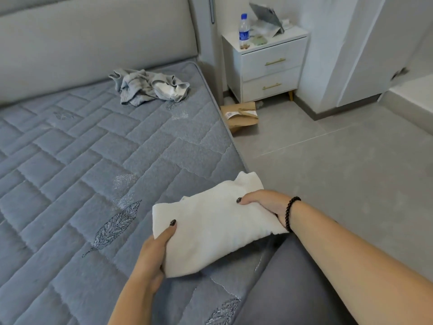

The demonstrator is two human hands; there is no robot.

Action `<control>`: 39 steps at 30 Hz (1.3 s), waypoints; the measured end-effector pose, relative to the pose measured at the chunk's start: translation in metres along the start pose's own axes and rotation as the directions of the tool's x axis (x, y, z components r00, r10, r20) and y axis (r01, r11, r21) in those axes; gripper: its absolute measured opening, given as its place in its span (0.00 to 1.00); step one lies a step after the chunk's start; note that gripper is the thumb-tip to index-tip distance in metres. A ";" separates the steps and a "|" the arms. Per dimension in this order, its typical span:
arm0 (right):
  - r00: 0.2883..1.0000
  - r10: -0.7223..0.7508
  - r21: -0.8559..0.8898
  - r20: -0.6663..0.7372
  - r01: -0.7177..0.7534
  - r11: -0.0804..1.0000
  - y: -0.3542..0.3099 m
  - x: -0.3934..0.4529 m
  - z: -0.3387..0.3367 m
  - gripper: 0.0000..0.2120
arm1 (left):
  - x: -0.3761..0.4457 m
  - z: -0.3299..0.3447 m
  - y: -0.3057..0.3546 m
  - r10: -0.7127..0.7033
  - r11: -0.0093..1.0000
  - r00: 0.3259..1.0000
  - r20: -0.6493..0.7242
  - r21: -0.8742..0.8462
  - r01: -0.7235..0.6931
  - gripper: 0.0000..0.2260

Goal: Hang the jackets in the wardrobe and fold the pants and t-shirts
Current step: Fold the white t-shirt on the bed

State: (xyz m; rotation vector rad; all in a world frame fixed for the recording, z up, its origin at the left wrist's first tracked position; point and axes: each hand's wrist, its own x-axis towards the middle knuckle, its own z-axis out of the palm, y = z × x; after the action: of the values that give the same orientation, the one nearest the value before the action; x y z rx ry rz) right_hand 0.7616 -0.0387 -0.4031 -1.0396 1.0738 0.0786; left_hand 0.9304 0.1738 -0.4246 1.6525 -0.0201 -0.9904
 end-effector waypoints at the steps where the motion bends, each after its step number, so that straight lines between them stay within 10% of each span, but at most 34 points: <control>1: 0.999 -0.034 0.026 -0.024 0.035 0.999 0.002 -0.011 -0.007 0.22 | -0.009 0.008 0.001 0.027 1.000 0.999 0.021 0.002 -0.027 0.09; 11: 0.916 -0.315 0.327 -0.250 0.386 0.863 0.060 -0.143 -0.111 0.17 | -0.082 0.126 0.029 0.338 0.896 0.884 0.324 0.177 -0.407 0.06; 21: 0.580 -0.300 0.274 -0.757 0.699 0.661 0.133 -0.177 -0.206 0.13 | -0.110 0.315 -0.017 0.376 0.791 0.762 0.528 0.245 -0.560 0.08; 31: 0.421 -0.206 0.139 -0.883 0.654 0.744 0.117 -0.056 -0.334 0.17 | -0.016 0.501 -0.065 0.332 0.744 0.829 0.449 0.416 -0.523 0.08; 39: 0.549 -0.083 0.253 -0.832 0.507 0.824 0.106 0.019 -0.376 0.19 | 0.035 0.558 -0.088 0.129 0.822 0.975 0.179 0.531 -0.207 0.09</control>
State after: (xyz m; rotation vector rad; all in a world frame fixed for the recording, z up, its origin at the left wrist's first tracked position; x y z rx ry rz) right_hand 0.4610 -0.2615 -0.5156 -0.7779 1.5876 -1.0129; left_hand 0.5748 -0.2575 -0.5120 2.0530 -0.5855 -1.0134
